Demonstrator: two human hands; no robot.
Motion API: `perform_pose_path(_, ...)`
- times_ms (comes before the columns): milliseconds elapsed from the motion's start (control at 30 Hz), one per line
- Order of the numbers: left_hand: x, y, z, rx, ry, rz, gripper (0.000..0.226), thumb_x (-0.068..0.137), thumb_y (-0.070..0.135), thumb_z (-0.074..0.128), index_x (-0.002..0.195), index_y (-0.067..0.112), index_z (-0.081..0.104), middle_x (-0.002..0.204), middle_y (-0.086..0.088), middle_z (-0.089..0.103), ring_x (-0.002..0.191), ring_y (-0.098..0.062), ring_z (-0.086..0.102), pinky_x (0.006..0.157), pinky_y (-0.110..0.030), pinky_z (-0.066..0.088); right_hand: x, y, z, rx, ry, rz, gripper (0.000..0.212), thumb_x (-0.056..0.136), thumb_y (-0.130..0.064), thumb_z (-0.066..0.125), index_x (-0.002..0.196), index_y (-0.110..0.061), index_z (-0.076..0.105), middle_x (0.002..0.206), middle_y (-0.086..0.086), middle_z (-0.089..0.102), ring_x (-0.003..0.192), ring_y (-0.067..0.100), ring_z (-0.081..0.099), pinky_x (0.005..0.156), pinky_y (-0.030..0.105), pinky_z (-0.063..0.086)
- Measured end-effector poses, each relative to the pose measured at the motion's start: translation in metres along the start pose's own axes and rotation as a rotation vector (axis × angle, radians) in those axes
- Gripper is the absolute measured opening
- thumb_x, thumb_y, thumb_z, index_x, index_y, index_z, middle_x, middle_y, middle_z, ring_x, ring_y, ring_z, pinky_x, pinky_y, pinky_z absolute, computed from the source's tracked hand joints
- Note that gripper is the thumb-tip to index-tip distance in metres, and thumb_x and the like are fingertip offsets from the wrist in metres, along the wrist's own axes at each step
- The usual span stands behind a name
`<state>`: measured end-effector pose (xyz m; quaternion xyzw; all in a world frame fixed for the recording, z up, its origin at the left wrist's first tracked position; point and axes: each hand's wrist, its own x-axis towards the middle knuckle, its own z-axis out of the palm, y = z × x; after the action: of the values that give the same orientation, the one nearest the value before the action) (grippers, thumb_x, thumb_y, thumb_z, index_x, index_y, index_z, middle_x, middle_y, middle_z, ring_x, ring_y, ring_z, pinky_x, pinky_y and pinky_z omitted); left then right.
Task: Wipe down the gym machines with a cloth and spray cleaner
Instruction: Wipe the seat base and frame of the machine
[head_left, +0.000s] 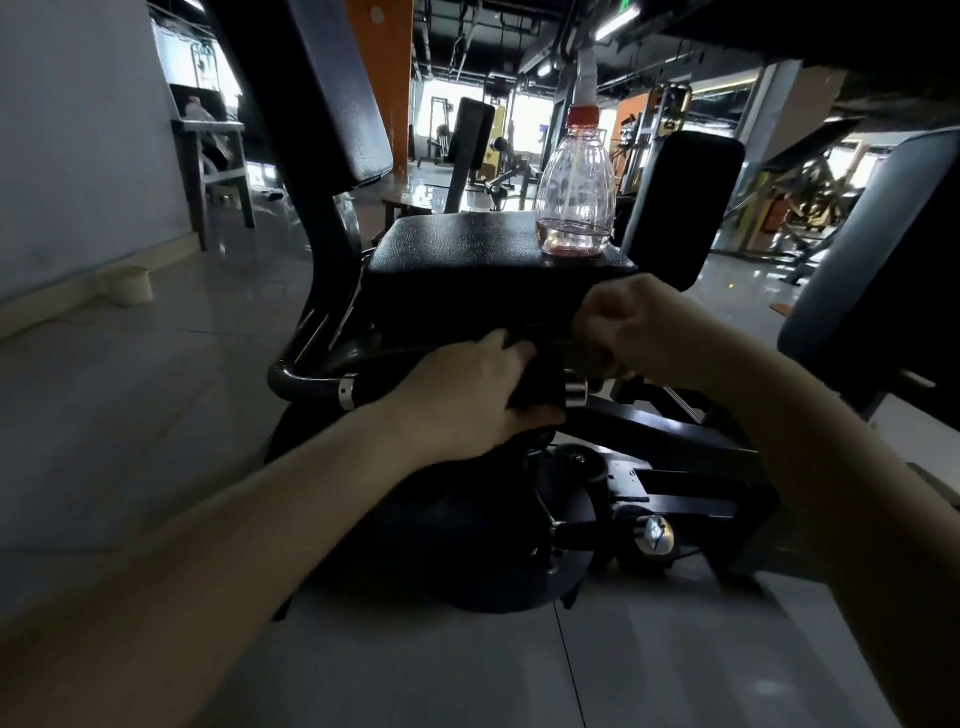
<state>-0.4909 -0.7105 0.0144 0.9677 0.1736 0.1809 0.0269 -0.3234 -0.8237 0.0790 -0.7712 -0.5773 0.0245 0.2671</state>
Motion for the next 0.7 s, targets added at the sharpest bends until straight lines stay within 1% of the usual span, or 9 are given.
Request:
perform_pose_path(133, 0.013, -0.007, -0.001, -0.082, -0.005, 0.04, 0.062, 0.085, 0.076, 0.048, 0.099, 0.017, 0.063, 0.088, 0.001, 0.068, 0.085, -0.021, 0.067, 0.07, -0.03, 0.043, -0.009, 0.009, 0.007, 0.161, -0.283, 0.271, 0.032, 0.103, -0.028, 0.053, 0.093, 0.001, 0.065, 0.073, 0.017, 0.073, 0.063, 0.031, 0.073, 0.06, 0.037, 0.059)
perform_pose_path(267, 0.031, -0.004, -0.013, -0.399, -0.095, -0.215, 0.07, 0.098, 0.069, 0.038, 0.059, 0.013, 0.053, 0.053, -0.004, 0.052, 0.046, -0.009, 0.05, 0.049, -0.023, 0.034, -0.015, 0.009, 0.012, 0.378, -0.302, 0.265, 0.04, 0.105, -0.024, 0.049, 0.095, 0.012, 0.062, 0.073, 0.026, 0.071, 0.057, 0.031, 0.069, 0.057, 0.037, 0.059)
perform_pose_path(300, 0.035, 0.0, -0.015, -0.423, -0.106, -0.268, 0.068, 0.103, 0.061, 0.039, 0.064, 0.009, 0.058, 0.062, -0.011, 0.059, 0.052, -0.012, 0.053, 0.051, -0.023, 0.034, -0.016, 0.008, 0.012, 0.386, -0.301, 0.26, 0.041, 0.105, -0.024, 0.049, 0.093, 0.013, 0.062, 0.072, 0.026, 0.07, 0.055, 0.031, 0.068, 0.056, 0.036, 0.059)
perform_pose_path(367, 0.039, 0.007, -0.011, -0.387, -0.101, -0.323, 0.058, 0.107, 0.051, 0.041, 0.092, 0.001, 0.067, 0.104, -0.021, 0.07, 0.088, -0.027, 0.067, 0.067, -0.025, 0.04, -0.017, 0.008, 0.012, 0.379, -0.307, 0.251, 0.041, 0.105, -0.023, 0.047, 0.087, 0.012, 0.062, 0.069, 0.025, 0.07, 0.053, 0.03, 0.067, 0.054, 0.036, 0.058)
perform_pose_path(433, 0.029, 0.012, -0.006, -0.314, -0.051, -0.307, 0.045, 0.104, 0.054, 0.042, 0.106, 0.02, 0.072, 0.122, -0.011, 0.069, 0.116, -0.031, 0.062, 0.087, -0.031, 0.042, -0.017, 0.007, 0.012, 0.363, -0.298, 0.229, 0.043, 0.106, -0.021, 0.046, 0.082, 0.011, 0.062, 0.067, 0.024, 0.069, 0.052, 0.029, 0.067, 0.053, 0.035, 0.058)
perform_pose_path(533, 0.011, 0.004, -0.013, -0.476, -0.104, -0.151, 0.016, 0.094, 0.048, 0.065, 0.101, 0.034, 0.068, 0.104, 0.008, 0.07, 0.105, -0.017, 0.066, 0.088, -0.031, 0.047, -0.012, 0.009, 0.017, 0.384, -0.209, 0.191, 0.042, 0.107, -0.014, 0.043, 0.081, 0.014, 0.061, 0.06, 0.021, 0.066, 0.046, 0.026, 0.064, 0.05, 0.034, 0.054)
perform_pose_path(600, 0.001, -0.004, -0.018, -0.491, -0.174, -0.036, 0.04, 0.085, 0.033, 0.08, 0.122, 0.029, 0.063, 0.113, 0.009, 0.069, 0.103, -0.012, 0.065, 0.091, -0.03, 0.05, -0.006, 0.012, 0.02, 0.405, -0.173, 0.185, 0.037, 0.106, -0.01, 0.044, 0.082, 0.012, 0.06, 0.053, 0.017, 0.063, 0.043, 0.027, 0.062, 0.047, 0.032, 0.053)
perform_pose_path(667, -0.002, -0.004, -0.012, -0.177, -0.121, 0.014, 0.06, 0.086, 0.029, 0.078, 0.138, 0.024, 0.051, 0.127, 0.005, 0.064, 0.114, -0.017, 0.062, 0.096, -0.031, 0.048, -0.001, 0.014, 0.02, 0.437, -0.18, 0.204, 0.03, 0.103, -0.007, 0.045, 0.081, 0.008, 0.059, 0.052, 0.017, 0.061, 0.044, 0.031, 0.06, 0.045, 0.031, 0.051)
perform_pose_path(700, 0.0, -0.002, -0.001, 0.015, -0.021, 0.028, 0.057, 0.087, 0.032, 0.075, 0.136, 0.022, 0.048, 0.123, 0.001, 0.065, 0.112, -0.023, 0.063, 0.091, -0.035, 0.049, 0.0, 0.015, 0.02, 0.453, -0.18, 0.216, 0.027, 0.101, -0.006, 0.045, 0.083, 0.007, 0.059, 0.052, 0.017, 0.06, 0.045, 0.031, 0.059, 0.044, 0.03, 0.049)
